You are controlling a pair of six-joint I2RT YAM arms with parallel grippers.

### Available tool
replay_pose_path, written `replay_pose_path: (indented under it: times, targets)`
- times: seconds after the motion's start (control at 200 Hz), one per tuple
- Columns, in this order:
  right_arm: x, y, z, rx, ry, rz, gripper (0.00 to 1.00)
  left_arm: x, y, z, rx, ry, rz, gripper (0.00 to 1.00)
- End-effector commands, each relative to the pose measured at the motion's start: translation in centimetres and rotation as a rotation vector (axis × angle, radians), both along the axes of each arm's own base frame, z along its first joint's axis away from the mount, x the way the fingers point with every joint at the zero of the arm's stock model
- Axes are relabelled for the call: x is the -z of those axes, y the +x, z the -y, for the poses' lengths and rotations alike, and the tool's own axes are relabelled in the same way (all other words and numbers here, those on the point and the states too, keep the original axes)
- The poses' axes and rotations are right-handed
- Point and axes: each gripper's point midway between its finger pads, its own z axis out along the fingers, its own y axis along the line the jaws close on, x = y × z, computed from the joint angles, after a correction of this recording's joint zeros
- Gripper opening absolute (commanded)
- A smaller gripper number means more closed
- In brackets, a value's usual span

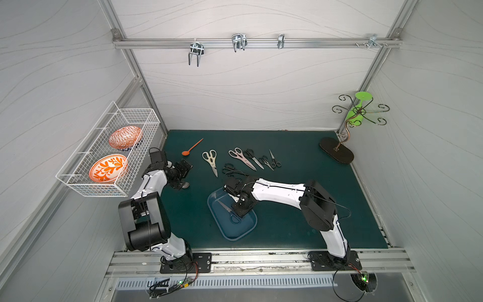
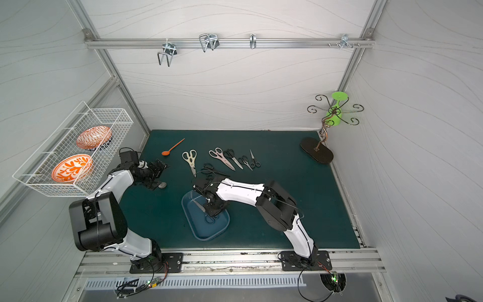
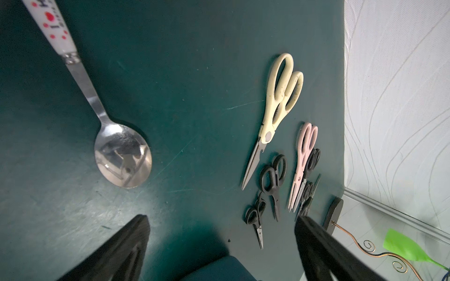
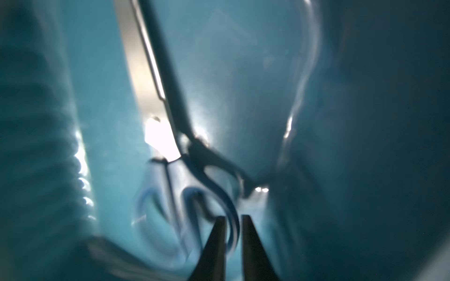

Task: Put the scissors into the storage box
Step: Place the scissors in the storage box, then pick up the scissors from the center of the board.

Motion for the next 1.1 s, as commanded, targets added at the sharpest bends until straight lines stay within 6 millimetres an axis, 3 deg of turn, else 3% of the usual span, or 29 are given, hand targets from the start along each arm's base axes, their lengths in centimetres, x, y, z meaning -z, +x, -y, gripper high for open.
replay_pose_path:
  times: [0.0,0.11,0.25,0.37,0.525,0.605,0.79,0.93,1.095]
  targets:
    - [-0.6,0.0,0.1,-0.007,-0.010,0.018,0.30,-1.1,0.6,0.1,0.006,-0.002,0.044,0.98]
    - [-2.7,0.2,-0.3,0.005,0.043,0.038,0.30,-0.9,0.6,0.0,0.005,-0.005,0.041,0.98]
    - [-7.3,1.4,-0.9,0.053,0.167,0.039,0.30,-1.0,0.7,0.2,0.010,-0.016,0.047,0.98]
    - [-11.3,4.4,0.0,0.177,0.312,-0.012,0.30,-1.6,1.4,1.5,0.064,-0.064,0.095,0.96]
    - [-13.4,9.9,3.2,0.344,0.430,-0.042,0.30,-2.0,1.6,3.3,0.134,-0.059,0.111,0.96]
    - [-13.3,12.8,5.3,0.417,0.445,-0.042,0.30,-2.1,1.6,4.5,0.172,-0.056,0.113,0.96]
    - [-10.5,18.9,11.5,0.560,0.380,-0.002,0.30,-2.1,1.5,6.9,0.238,-0.051,0.110,0.96]
    - [-7.5,22.6,15.9,0.650,0.309,0.022,0.30,-2.1,1.5,7.0,0.244,-0.048,0.102,0.96]
    - [-4.8,25.7,19.6,0.698,0.225,0.068,0.30,-2.0,1.5,7.0,0.240,-0.051,0.102,0.96]
